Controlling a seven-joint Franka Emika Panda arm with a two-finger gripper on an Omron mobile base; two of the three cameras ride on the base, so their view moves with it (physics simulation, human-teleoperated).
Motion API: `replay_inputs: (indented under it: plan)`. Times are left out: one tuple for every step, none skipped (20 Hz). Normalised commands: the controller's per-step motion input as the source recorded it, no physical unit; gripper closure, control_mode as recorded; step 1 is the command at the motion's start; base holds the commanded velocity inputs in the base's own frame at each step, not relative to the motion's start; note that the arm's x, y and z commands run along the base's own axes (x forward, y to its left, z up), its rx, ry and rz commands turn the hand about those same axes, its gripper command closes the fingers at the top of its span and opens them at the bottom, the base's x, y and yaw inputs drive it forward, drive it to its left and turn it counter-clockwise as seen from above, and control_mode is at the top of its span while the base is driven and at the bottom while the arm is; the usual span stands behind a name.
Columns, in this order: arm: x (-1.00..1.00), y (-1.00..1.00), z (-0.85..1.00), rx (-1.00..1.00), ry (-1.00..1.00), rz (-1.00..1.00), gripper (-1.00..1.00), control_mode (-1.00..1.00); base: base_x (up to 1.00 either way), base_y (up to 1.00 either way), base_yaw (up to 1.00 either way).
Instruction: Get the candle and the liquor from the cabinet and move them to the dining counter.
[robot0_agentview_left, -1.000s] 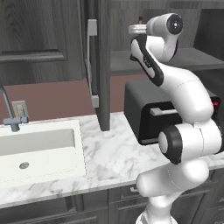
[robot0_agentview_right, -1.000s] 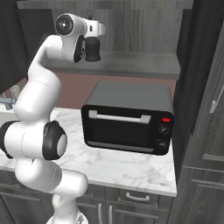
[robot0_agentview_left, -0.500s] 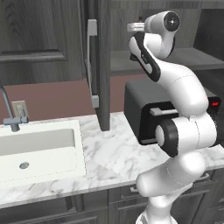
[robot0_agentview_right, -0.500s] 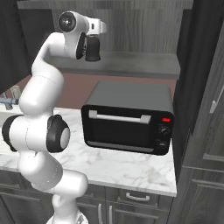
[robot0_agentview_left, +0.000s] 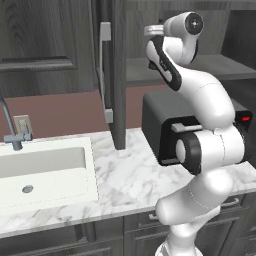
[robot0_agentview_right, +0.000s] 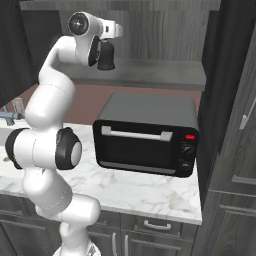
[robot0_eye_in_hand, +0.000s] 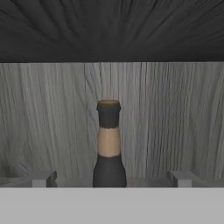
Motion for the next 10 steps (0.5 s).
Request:
replay_inputs:
  plan:
    - [0.21, 0.0, 0.0, 0.0, 0.0, 0.0, -1.0, -1.0, 0.0, 0.0, 0.0]
    - [0.22, 0.0, 0.0, 0.0, 0.0, 0.0, -1.0, -1.0, 0.0, 0.0, 0.0]
    - [0.21, 0.0, 0.0, 0.0, 0.0, 0.0, -1.0, -1.0, 0.0, 0.0, 0.0]
    - [0.21, 0.0, 0.0, 0.0, 0.0, 0.0, -1.0, -1.0, 0.0, 0.0, 0.0]
    - [0.24, 0.0, 0.0, 0.0, 0.0, 0.0, -1.0, -1.0, 0.0, 0.0, 0.0]
    - [0.25, 0.0, 0.0, 0.0, 0.02, 0.0, -1.0, -1.0, 0.0, 0.0, 0.0]
    - [0.25, 0.0, 0.0, 0.0, 0.03, 0.0, -1.0, -1.0, 0.0, 0.0, 0.0]
    - [0.24, 0.0, 0.0, 0.0, 0.01, 0.0, -1.0, -1.0, 0.0, 0.0, 0.0]
    - [0.23, 0.0, 0.0, 0.0, 0.03, 0.0, -1.0, -1.0, 0.0, 0.0, 0.0]
    - [0.24, 0.0, 0.0, 0.0, 0.03, 0.0, -1.0, -1.0, 0.0, 0.0, 0.0]
